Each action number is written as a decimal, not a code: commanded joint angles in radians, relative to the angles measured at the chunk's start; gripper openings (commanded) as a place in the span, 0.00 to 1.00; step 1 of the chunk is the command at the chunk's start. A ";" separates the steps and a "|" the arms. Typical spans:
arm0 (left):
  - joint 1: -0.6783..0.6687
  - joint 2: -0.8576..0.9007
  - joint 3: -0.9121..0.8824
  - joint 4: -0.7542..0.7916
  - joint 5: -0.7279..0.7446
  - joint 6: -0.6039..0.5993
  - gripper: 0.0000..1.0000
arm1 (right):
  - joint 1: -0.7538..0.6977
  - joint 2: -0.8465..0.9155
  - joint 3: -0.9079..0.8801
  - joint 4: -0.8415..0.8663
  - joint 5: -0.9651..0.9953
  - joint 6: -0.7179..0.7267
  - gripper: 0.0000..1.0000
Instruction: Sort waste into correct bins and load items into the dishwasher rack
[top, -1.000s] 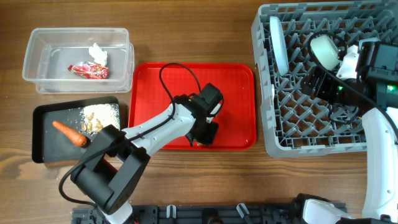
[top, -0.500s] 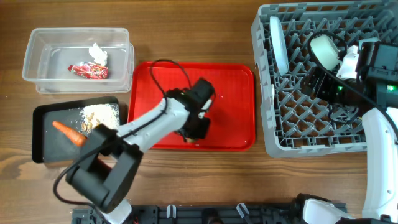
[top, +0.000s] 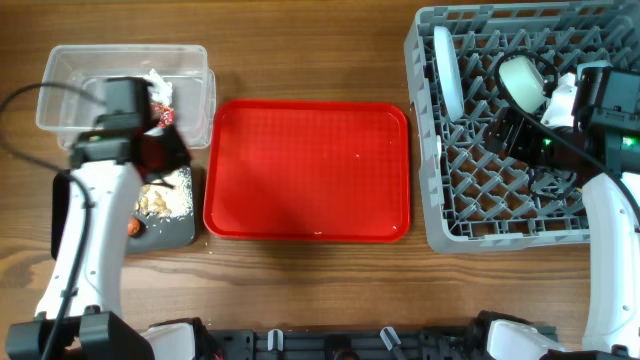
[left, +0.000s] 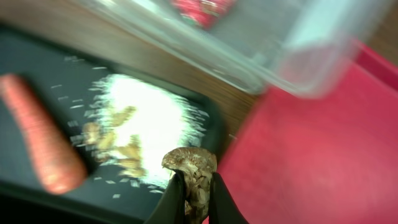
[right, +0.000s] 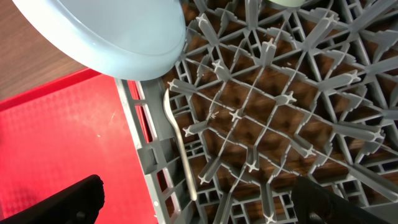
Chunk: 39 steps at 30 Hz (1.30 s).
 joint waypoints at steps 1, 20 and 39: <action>0.171 0.032 0.012 0.020 -0.014 -0.084 0.04 | -0.003 0.010 -0.001 -0.001 -0.017 -0.014 0.98; 0.384 0.367 0.010 0.120 -0.014 -0.137 0.10 | -0.003 0.010 -0.001 -0.005 -0.017 -0.014 0.98; 0.369 0.166 0.025 0.138 0.274 -0.034 0.57 | -0.003 0.010 -0.001 0.037 -0.028 0.004 0.98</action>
